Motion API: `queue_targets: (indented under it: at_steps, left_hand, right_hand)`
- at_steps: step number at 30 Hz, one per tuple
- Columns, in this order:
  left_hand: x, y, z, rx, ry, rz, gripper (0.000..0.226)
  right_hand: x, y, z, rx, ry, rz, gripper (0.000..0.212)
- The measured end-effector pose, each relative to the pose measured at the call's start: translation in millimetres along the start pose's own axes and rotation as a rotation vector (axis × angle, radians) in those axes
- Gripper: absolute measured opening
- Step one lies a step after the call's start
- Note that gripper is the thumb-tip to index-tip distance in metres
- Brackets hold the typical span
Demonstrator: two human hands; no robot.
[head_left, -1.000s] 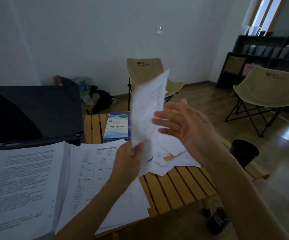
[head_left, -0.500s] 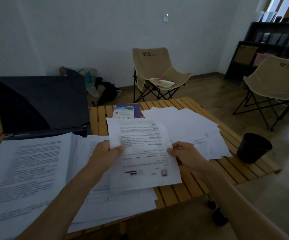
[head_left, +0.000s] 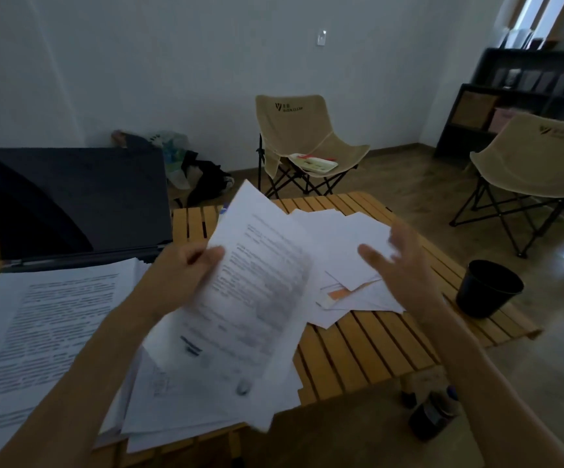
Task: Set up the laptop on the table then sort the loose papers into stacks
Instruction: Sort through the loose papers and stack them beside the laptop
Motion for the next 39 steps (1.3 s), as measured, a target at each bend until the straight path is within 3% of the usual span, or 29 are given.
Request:
queue_targets:
  at_steps: [2,4,6,9,13,16,17,20,23,25,28,31,34,36,39]
  left_hand:
    - [6.7,0.2,1.5,-0.213,-0.045,0.010,0.039]
    - [4.4,3.2,11.0,-0.381,-0.088,0.003,0.045]
    - [-0.8,5.3,19.1,-0.452,-0.103,-0.024,0.052]
    - [-3.9,7.2,26.2,-0.534,0.023,-0.101,0.044]
    - [-4.5,8.7,30.2,-0.610,0.103,-0.150,0.033]
    - [-9.6,8.7,32.9,-0.564,0.042,-0.148,0.032]
    - [-10.9,8.7,32.1,-0.509,0.018,-0.142,0.036]
    - [-23.5,5.8,14.7,-0.234,0.022,-0.184,0.042]
    - [-38.6,1.0,-2.4,0.048,0.341,-0.312,0.030]
    - [-43.9,3.8,9.3,0.037,0.482,-0.398,0.026]
    - [-50.5,7.2,30.3,0.075,0.351,-0.430,0.015]
    - [-58.3,3.0,35.5,0.184,0.308,-0.439,0.012]
    - [-74.5,7.0,41.8,0.134,0.182,-0.509,0.014]
    - [-84.3,11.2,44.1,0.061,-0.052,-0.472,0.011]
    - [-85.2,11.9,49.1,-0.133,-0.297,-0.319,0.006]
  right_hand:
    - [-21.7,-1.0,-6.8,0.089,0.165,-0.134,0.083]
    - [-25.5,-7.2,0.0,-0.005,0.250,-0.159,0.079]
    - [-14.4,-10.6,16.7,-0.215,0.209,-0.095,0.080]
    - [12.0,-6.1,45.5,-0.485,0.155,0.056,0.082]
    - [31.5,-7.7,55.6,-0.535,0.045,0.265,0.082]
    - [21.8,-7.1,45.3,-0.537,-0.002,0.188,0.025]
    - [16.4,-6.0,40.9,-0.485,-0.024,0.148,0.018]
    - [18.2,-11.4,25.5,-0.232,-0.204,0.121,0.020]
    - [40.3,-17.6,18.0,-0.030,-0.418,0.284,0.018]
    - [52.2,-14.1,25.2,-0.032,-0.509,0.387,0.020]
    - [52.7,-1.2,38.0,-0.125,-0.538,0.420,0.016]
    - [49.0,7.1,36.1,-0.392,-0.272,0.376,0.019]
    - [52.5,15.9,32.7,-0.634,-0.102,0.450,0.027]
    - [55.3,15.3,29.3,-0.599,-0.151,0.499,0.023]
    - [61.7,0.7,23.2,-0.413,-0.118,0.467,0.027]
Point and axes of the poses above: each hand's wrist, its own y-axis away from the middle knuckle, its own z-axis out of the palm, x = y × z, the point moved 2 cm from there along -y, towards the middle knuckle, and after that the axes turned 9 degrees about z, right-handed, at the moved point
